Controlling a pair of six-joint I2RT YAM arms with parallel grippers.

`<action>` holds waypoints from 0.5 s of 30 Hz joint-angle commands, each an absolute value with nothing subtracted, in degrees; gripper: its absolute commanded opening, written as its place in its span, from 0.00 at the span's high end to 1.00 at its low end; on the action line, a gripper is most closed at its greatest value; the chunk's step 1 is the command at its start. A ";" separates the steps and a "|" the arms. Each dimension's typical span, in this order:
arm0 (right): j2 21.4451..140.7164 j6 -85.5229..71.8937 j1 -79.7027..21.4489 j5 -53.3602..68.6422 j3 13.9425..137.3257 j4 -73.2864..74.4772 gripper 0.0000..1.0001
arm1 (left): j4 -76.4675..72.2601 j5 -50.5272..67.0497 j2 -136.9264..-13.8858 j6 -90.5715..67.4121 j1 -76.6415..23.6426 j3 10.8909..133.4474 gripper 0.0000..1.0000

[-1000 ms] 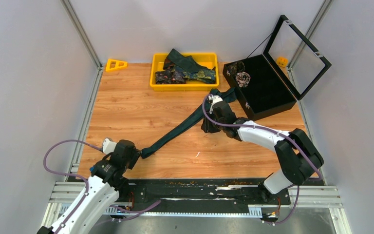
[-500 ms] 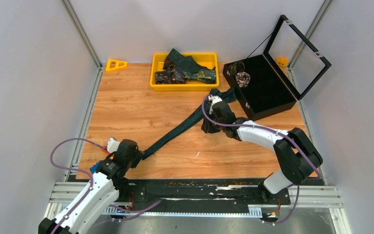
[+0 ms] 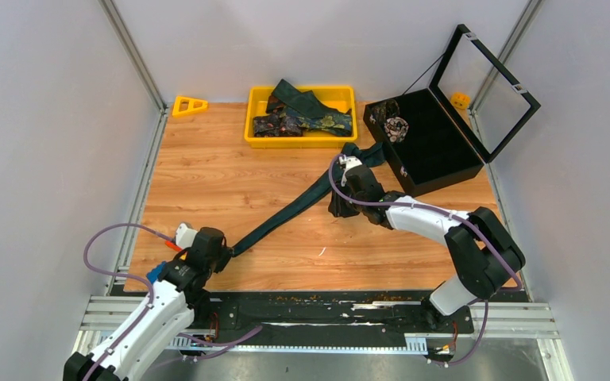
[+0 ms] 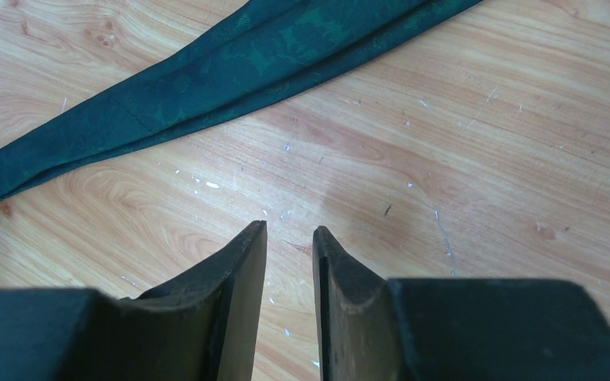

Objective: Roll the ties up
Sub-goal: Roll the tie at the center of the board.

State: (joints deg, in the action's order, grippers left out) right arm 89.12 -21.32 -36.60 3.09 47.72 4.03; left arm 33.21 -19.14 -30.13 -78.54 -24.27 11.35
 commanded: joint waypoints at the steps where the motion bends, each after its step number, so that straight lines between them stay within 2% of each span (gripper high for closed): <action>1: 89.06 -20.56 -36.74 2.88 49.42 3.36 0.71 | 35.42 -22.30 -29.61 -73.72 -23.91 10.23 0.88; 5: 88.60 -20.25 -36.74 2.51 49.37 3.42 0.71 | 36.19 -23.33 -28.39 -68.66 -23.91 11.19 0.99; 15: 84.34 -19.51 -37.05 6.92 47.02 -1.60 0.71 | 37.50 -23.68 -27.60 -61.55 -23.91 12.73 1.00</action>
State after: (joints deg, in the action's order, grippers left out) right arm 88.66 -20.58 -36.62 4.19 47.62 3.64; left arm 34.94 -22.09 -27.57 -66.13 -24.27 11.40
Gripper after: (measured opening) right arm 0.288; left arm 0.012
